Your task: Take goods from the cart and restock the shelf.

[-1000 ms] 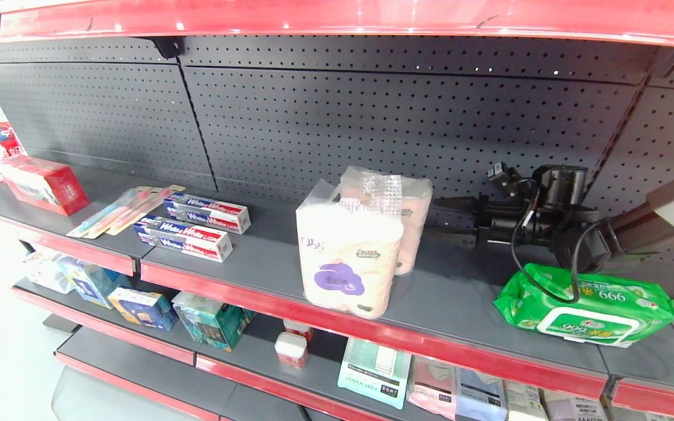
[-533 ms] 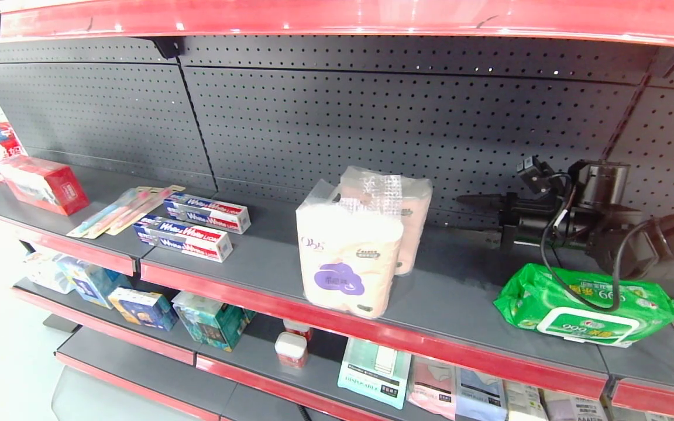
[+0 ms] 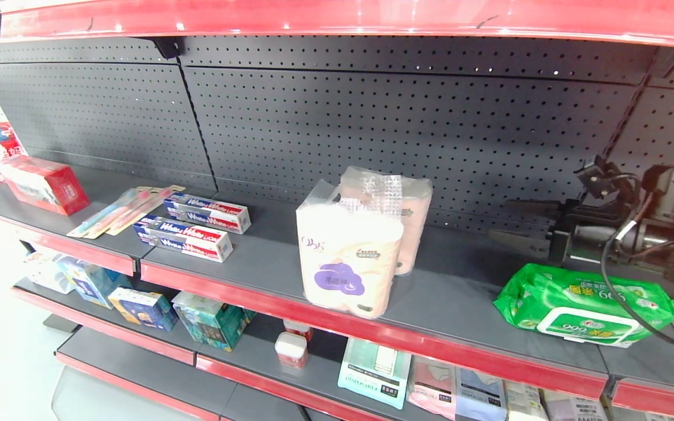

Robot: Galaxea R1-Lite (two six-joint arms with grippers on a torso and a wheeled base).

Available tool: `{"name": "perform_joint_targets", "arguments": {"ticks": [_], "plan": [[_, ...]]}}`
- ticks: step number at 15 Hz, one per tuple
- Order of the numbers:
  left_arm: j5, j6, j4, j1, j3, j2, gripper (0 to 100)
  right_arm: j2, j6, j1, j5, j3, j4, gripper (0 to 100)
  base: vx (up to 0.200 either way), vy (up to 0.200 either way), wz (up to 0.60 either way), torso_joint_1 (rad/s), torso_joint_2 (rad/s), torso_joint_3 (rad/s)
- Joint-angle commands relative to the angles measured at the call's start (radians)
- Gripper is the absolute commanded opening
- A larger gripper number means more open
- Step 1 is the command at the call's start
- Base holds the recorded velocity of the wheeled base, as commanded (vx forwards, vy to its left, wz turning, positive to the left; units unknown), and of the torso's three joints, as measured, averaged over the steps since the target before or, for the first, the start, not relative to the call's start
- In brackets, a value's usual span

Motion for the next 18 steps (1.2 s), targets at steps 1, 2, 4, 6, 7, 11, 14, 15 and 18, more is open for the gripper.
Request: {"name": "perform_joint_targets", "arguments": {"ticks": [1,2,4,6,7,11,14,15,18], "plan": [[0.000,0.001,0.000,0.000,0.000,0.002,100,-0.244,0.057,-0.019,-0.160,0.165,0.000,100,0.000,0.000,0.00,0.000,0.00,0.000],[0.000,-0.001,0.000,0.000,0.000,0.002,100,-0.335,0.086,-0.010,-0.280,0.231,0.003,100,0.000,0.000,0.00,0.000,0.00,0.000],[0.000,0.001,0.000,0.000,0.000,0.002,100,-0.553,0.113,0.009,-0.522,0.343,0.082,100,0.000,0.000,0.00,0.000,0.00,0.000],[0.000,-0.001,0.000,0.000,0.000,0.002,100,-0.811,0.142,0.006,-0.735,0.446,0.233,100,0.000,0.000,0.00,0.000,0.00,0.000],[0.000,-0.001,0.002,0.000,0.000,0.002,100,-0.919,0.162,0.001,-0.800,0.498,0.288,100,0.000,0.000,0.00,0.000,0.00,0.000],[0.000,0.001,0.000,0.000,0.000,0.002,100,-1.522,0.181,-0.031,-0.938,0.641,0.647,100,0.000,0.000,0.00,0.000,0.00,0.000],[0.000,0.001,0.000,0.000,0.000,0.002,100,-1.682,0.188,-0.025,-0.968,0.636,0.814,100,0.000,0.000,0.00,0.000,0.00,0.000],[0.000,0.001,0.000,0.000,0.000,0.002,100,-1.682,0.188,-0.025,-0.994,0.659,0.814,100,0.000,0.000,0.00,0.000,0.00,0.000],[0.000,0.001,0.000,0.000,0.000,0.002,100,-1.668,0.193,-0.011,-0.987,0.718,0.767,100,0.000,0.000,0.00,0.000,0.00,0.000]]}}
